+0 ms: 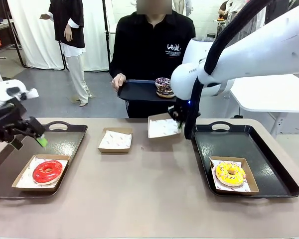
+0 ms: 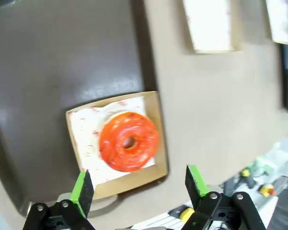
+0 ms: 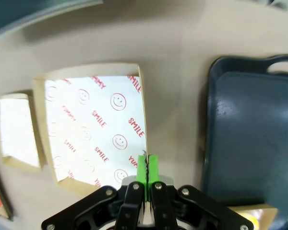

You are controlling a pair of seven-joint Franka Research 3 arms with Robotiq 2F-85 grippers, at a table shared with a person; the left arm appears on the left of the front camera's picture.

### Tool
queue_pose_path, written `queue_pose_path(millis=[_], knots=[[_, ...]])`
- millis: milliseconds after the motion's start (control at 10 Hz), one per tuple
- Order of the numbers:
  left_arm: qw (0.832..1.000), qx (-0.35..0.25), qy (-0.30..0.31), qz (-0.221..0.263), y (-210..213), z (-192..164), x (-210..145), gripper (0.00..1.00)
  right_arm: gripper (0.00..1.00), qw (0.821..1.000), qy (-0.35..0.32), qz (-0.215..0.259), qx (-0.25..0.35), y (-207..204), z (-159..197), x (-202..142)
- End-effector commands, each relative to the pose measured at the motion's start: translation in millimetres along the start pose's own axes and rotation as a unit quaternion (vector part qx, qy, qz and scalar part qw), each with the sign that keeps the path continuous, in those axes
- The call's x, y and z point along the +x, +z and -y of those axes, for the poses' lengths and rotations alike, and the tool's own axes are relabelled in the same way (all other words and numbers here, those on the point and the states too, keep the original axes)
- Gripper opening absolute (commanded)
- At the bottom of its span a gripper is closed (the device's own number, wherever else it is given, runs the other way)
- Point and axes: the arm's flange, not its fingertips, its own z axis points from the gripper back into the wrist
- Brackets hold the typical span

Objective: Individually package the donuts and arrange them on the tray.
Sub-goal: Place the picked Paper togo box on the Handle tray while simultaneously picking up another Paper togo box from the table with the other hand.

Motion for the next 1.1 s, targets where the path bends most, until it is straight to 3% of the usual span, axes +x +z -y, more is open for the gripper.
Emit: queue_pose_path(millis=[0,200,400,700,1000], knots=[[0.994,-0.097,0.006,0.04,26,-25,-39,1.0,0.0,0.999,-0.024,0.02,-0.026,23,-2,14],[0.978,-0.177,0.078,0.075,52,-74,-63,1.0,0.0,0.998,-0.031,0.026,-0.037,46,-1,32],[0.957,-0.248,0.129,0.078,66,-116,-83,1.0,0.0,0.997,-0.044,0.035,-0.049,59,-3,43],[0.922,-0.342,0.16,0.082,65,-168,-100,1.0,0.0,0.996,-0.049,0.04,-0.059,66,-7,46],[0.905,-0.376,0.179,0.089,56,-173,-112,1.0,0.0,0.996,-0.054,0.041,-0.066,70,-13,48]])
